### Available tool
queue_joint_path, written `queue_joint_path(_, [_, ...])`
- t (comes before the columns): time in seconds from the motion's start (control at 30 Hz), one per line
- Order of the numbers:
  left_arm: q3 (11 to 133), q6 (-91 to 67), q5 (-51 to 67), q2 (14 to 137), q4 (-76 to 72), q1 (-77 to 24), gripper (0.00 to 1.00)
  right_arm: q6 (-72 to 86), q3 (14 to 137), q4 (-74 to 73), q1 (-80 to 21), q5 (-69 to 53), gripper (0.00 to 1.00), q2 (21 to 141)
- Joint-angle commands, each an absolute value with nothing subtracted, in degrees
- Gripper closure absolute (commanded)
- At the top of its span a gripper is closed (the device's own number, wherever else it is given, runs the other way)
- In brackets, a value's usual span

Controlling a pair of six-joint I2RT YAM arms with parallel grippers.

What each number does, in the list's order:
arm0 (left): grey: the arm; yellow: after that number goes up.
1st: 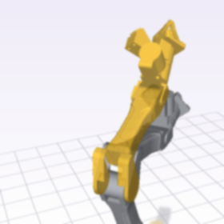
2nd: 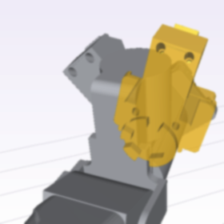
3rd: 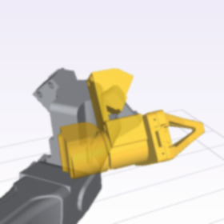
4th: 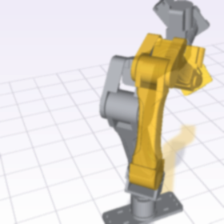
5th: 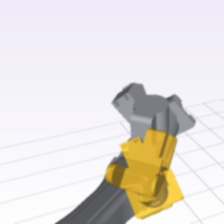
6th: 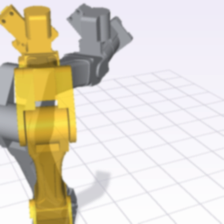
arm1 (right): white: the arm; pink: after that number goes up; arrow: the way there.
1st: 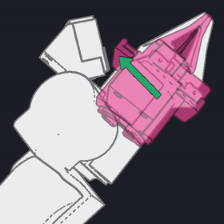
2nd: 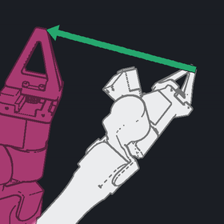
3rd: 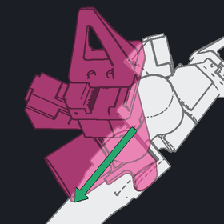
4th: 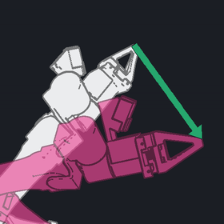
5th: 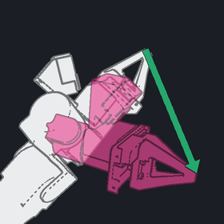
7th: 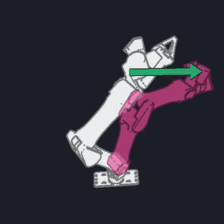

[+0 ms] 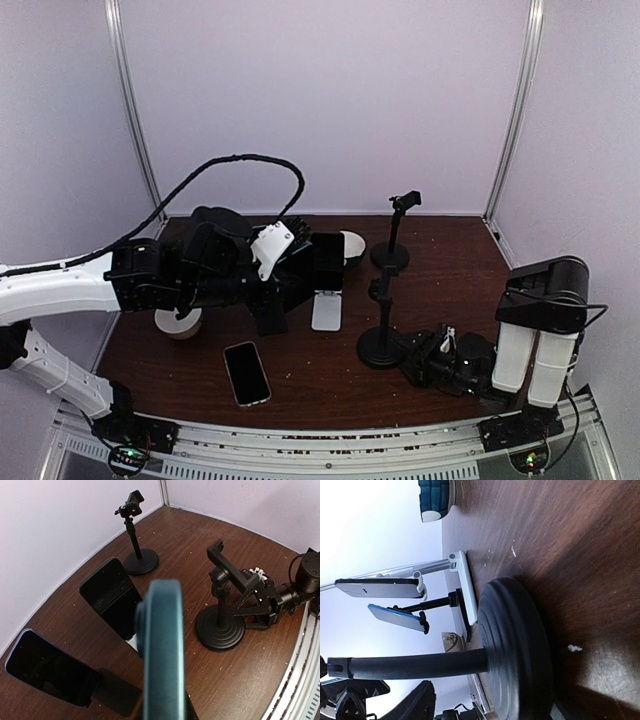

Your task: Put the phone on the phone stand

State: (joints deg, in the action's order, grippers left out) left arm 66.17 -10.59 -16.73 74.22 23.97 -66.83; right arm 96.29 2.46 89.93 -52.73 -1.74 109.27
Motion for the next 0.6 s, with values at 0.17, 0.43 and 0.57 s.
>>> queue_joint_path(0.17, [68.6,-10.0,-17.8,72.9,19.8,-67.5,1.0,98.2,-5.8,82.4,-56.1,2.0,0.14,99.7])
queue_joint_path(0.43, [69.0,-9.3,-18.0,72.2,20.9,-67.6,1.0,86.6,6.9,4.4,-56.3,5.9,0.0,51.6])
queue_joint_path(0.57, [69.6,-9.3,-17.7,72.9,20.8,-67.6,1.0,87.6,10.2,-24.7,-53.5,15.1,0.0,23.8])
